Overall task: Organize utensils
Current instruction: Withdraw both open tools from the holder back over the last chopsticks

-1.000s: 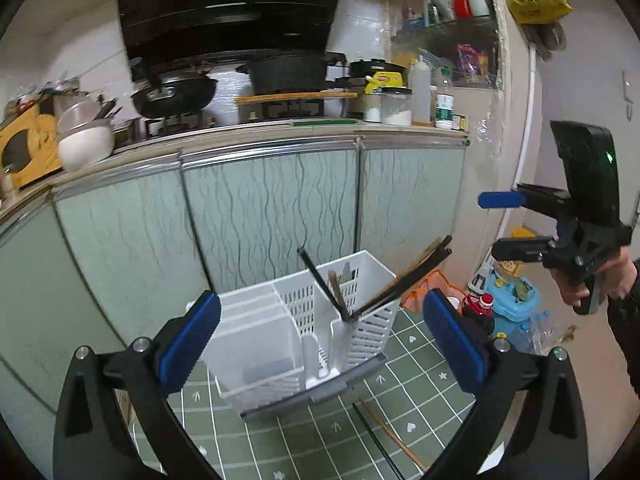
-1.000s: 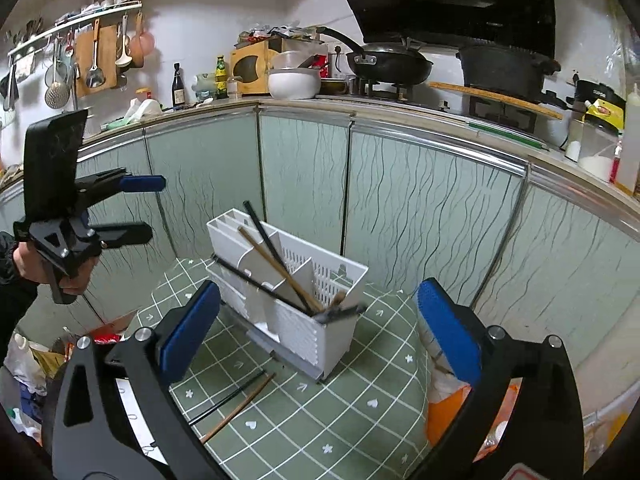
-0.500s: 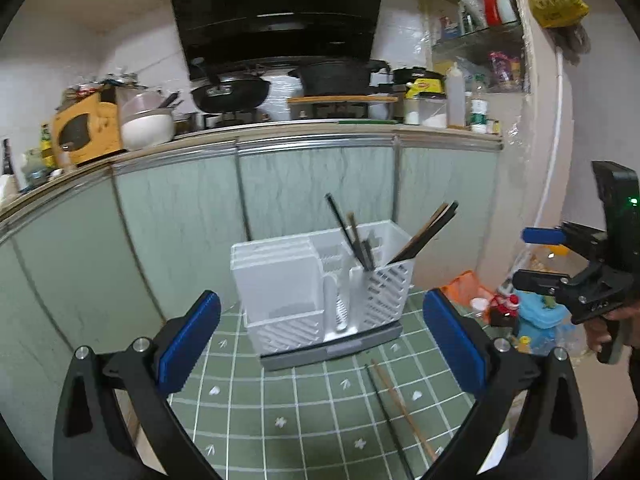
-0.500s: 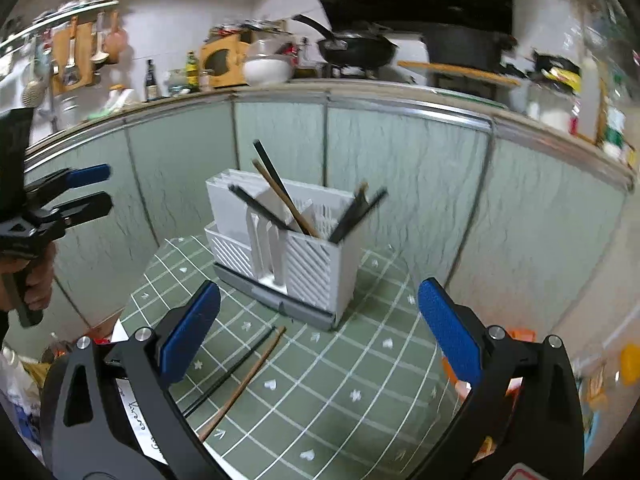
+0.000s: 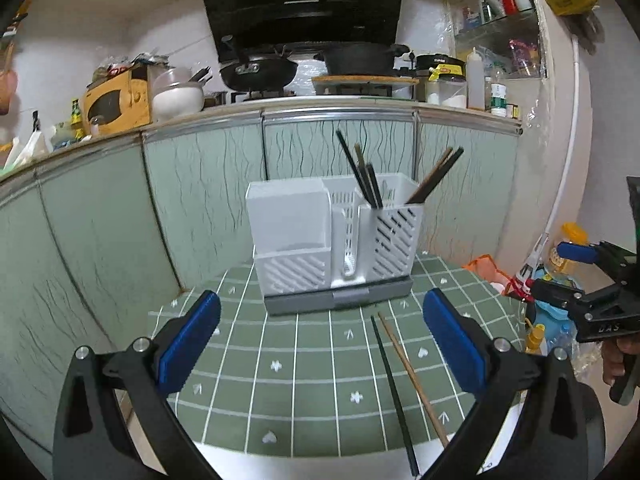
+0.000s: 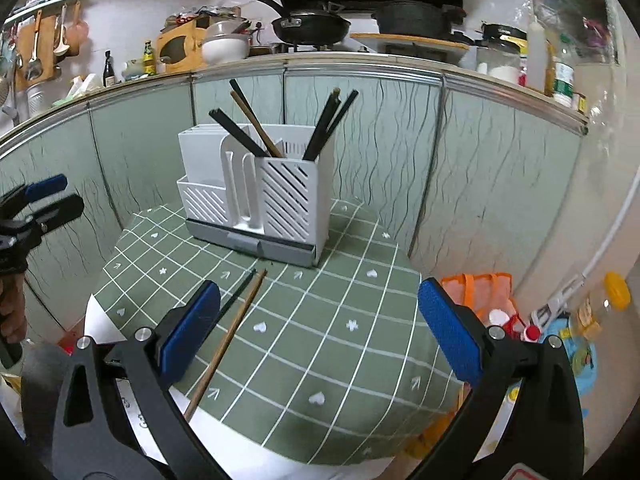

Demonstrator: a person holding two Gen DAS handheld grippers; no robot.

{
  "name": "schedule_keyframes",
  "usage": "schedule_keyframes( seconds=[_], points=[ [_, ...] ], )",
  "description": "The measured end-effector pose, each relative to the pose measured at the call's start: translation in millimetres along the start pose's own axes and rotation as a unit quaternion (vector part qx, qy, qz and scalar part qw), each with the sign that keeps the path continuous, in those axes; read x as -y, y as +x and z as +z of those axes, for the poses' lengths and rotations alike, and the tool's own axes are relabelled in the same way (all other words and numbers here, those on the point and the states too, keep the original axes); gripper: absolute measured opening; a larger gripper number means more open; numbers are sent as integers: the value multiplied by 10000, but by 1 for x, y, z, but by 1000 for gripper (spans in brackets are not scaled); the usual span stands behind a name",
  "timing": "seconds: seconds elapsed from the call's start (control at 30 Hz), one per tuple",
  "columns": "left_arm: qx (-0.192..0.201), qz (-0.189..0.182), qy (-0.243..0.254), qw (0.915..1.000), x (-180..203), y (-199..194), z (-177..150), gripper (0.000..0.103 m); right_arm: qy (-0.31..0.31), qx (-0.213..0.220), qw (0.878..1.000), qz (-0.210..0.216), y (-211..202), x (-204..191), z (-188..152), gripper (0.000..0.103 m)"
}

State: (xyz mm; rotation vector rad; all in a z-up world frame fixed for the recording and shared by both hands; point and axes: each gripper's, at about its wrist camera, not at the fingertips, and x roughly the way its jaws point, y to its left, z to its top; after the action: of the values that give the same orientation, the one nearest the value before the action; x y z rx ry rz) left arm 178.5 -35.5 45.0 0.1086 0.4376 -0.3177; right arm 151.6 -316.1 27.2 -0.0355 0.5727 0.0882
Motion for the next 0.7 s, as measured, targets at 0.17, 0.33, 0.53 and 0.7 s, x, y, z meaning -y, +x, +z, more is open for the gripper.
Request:
schedule_keyframes(
  seconds=[0.17,0.33,0.53,0.7],
  points=[
    [-170,144,-91,9997,7,2,-28,99,69,-35,9998,-166,-4,-5,-19,95],
    [-345,197,-239,9989,11,8,-53,99,106,-151,9997,-188,2,-14,-38,95],
    [-483,326,-277,9979,16,16,-78,99,170,-289,9993,-187,12,-21,-62,95],
    [-580,341,-254,9974,19,19,-95,99,135,-346,9992,-157,20,-30,-78,95]
  ],
)
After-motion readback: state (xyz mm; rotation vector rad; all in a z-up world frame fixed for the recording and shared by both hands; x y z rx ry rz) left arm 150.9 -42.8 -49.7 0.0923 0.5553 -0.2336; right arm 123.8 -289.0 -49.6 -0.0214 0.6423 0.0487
